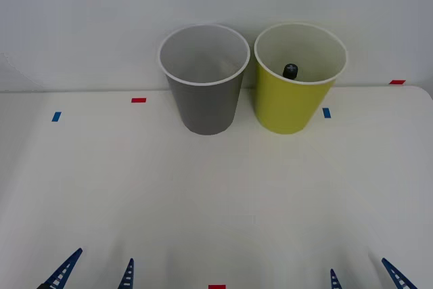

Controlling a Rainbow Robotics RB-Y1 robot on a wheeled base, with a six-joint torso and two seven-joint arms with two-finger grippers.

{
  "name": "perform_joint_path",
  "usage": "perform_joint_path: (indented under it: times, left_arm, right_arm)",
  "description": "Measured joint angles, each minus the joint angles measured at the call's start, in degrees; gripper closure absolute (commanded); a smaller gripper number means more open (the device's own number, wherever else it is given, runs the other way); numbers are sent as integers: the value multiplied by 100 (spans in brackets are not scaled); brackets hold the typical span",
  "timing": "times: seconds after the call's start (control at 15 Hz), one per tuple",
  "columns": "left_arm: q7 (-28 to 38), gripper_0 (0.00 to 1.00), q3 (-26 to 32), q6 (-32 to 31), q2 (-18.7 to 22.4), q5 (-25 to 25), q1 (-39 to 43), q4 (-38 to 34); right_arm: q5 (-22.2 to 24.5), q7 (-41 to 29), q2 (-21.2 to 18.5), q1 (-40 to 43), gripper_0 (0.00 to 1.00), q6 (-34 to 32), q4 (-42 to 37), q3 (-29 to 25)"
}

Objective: Put cans in the gray bin and PET bottles in the light green bin.

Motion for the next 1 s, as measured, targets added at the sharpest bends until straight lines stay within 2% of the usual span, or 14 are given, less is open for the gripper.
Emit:
perform_joint_path:
  times: [1.0]
  left_arm:
    - [0, 0, 0, 0, 0, 0, 0, 0]
  right_arm:
    - [0, 0, 0, 0, 5, 0, 0, 0]
